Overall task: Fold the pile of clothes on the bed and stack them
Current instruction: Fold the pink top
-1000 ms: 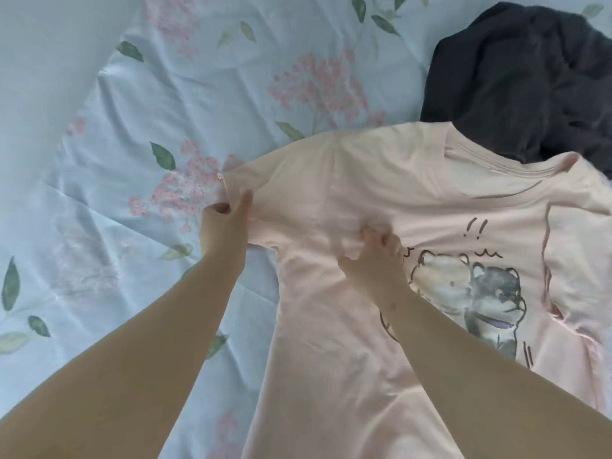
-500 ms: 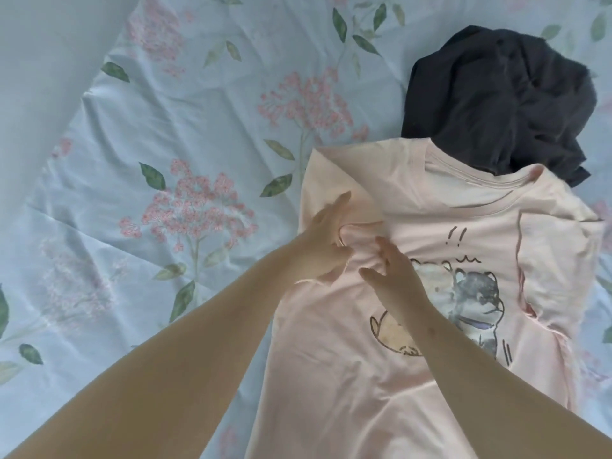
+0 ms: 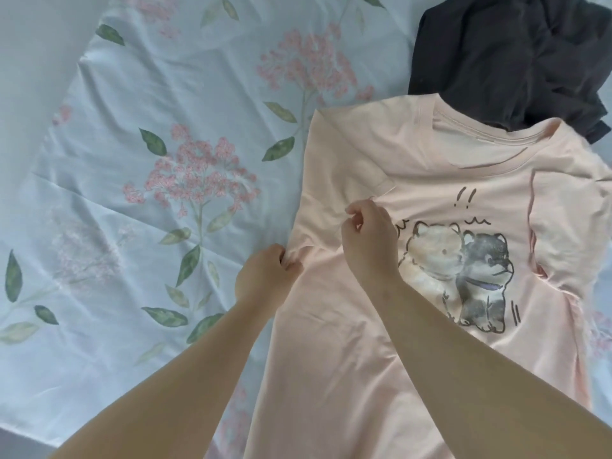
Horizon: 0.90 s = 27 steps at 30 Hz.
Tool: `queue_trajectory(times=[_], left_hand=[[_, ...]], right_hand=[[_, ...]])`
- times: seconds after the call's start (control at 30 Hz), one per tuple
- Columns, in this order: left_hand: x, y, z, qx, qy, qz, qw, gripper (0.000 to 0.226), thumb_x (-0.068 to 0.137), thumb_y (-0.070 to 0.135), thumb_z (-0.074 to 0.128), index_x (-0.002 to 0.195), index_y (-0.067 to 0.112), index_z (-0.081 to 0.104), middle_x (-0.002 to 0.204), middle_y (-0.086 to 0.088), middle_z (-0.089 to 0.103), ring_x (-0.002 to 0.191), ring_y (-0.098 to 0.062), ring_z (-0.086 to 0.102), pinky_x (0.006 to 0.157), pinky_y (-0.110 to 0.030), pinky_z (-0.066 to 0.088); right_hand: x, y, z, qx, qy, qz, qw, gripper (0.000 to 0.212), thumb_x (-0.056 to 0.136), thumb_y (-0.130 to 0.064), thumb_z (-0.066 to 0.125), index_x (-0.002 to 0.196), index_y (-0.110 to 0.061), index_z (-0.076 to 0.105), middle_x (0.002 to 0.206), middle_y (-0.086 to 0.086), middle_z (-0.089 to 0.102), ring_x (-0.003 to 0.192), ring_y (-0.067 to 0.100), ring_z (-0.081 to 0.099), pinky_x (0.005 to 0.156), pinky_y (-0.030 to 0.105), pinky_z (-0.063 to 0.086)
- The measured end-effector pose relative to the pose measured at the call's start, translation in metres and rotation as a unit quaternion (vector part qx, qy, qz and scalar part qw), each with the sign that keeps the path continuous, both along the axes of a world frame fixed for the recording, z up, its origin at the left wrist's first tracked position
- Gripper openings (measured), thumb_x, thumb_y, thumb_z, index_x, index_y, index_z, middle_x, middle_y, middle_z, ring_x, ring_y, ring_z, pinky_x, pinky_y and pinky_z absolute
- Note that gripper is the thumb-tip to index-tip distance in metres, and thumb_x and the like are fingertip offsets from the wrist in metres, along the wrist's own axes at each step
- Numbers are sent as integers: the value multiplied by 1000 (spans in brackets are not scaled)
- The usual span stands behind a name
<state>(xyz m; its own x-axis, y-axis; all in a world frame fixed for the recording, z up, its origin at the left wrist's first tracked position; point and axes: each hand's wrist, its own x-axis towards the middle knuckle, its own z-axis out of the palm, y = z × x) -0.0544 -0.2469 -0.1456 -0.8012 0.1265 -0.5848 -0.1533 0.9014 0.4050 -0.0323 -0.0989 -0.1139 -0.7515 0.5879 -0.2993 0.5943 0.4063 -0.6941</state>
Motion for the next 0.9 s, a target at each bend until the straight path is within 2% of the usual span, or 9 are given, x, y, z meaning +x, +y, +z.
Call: queue_trajectory(times=[0.2,0.27,0.33,0.43,0.53,0.6,0.67,0.77,0.9], left_hand=[[3,-7,-6,10,27,-10,1000,32,85,41,54,66,25,35,65,7,44,56,-8,42,47,-27,24],[7,-11,-11,19,24,-15,999,31,82,40,57,65,25,35,63,7,44,55,-9,42,47,-26,25],[12,-14,-14,22,25,-34,999,33,80,38,58,62,23,35,60,7,42,53,-10,40,47,-26,24],[15,-17,-13,32,31,-16,999,31,82,35,56,61,24,35,60,7,44,55,-9,41,48,-26,24],[22,-13,-6,81,24,0,996,20,88,33,52,71,28,44,71,7,54,65,-8,49,51,-27,32],[34,-3,1,139,-5,-7,990,4,90,31,51,87,33,51,74,7,56,72,-10,54,60,-27,40],[53,16,10,182,-24,-18,983,19,92,31,50,110,38,52,68,10,53,67,-4,52,61,-23,41],[85,57,24,246,-48,-40,967,43,93,28,51,132,42,41,60,15,47,59,2,50,56,-10,39],[132,128,37,290,-32,-79,953,49,93,20,47,137,40,39,65,25,48,64,13,47,62,-3,34]], right_hand=[[-74,-18,-29,-87,-91,-11,992,45,88,-30,55,123,-4,46,124,10,48,117,31,44,87,31,35],[-85,-23,-38,-45,-163,-7,986,70,78,-45,64,131,-10,35,136,10,37,123,31,37,88,36,32],[-89,-25,-43,22,-204,20,979,74,74,-40,69,132,-13,31,139,12,34,127,34,33,94,40,31],[-89,-16,-45,33,-165,7,986,45,82,-20,58,123,-14,41,133,11,44,124,32,40,95,38,34],[-83,2,-40,-82,-75,-50,993,10,88,-13,47,98,-15,47,91,8,54,88,28,51,71,35,39],[-72,20,-27,-256,-23,-127,958,3,89,-8,46,89,-10,48,70,5,43,64,23,45,53,31,33],[-54,45,-16,-337,-13,-140,931,16,92,-8,44,77,-13,47,67,2,42,55,17,43,52,27,37],[-18,84,-1,-375,33,-185,908,16,90,-6,44,76,-12,49,74,3,48,63,17,50,62,26,45],[32,142,17,-531,154,-286,782,21,82,-2,43,98,-9,55,95,15,58,95,31,62,87,33,51]])
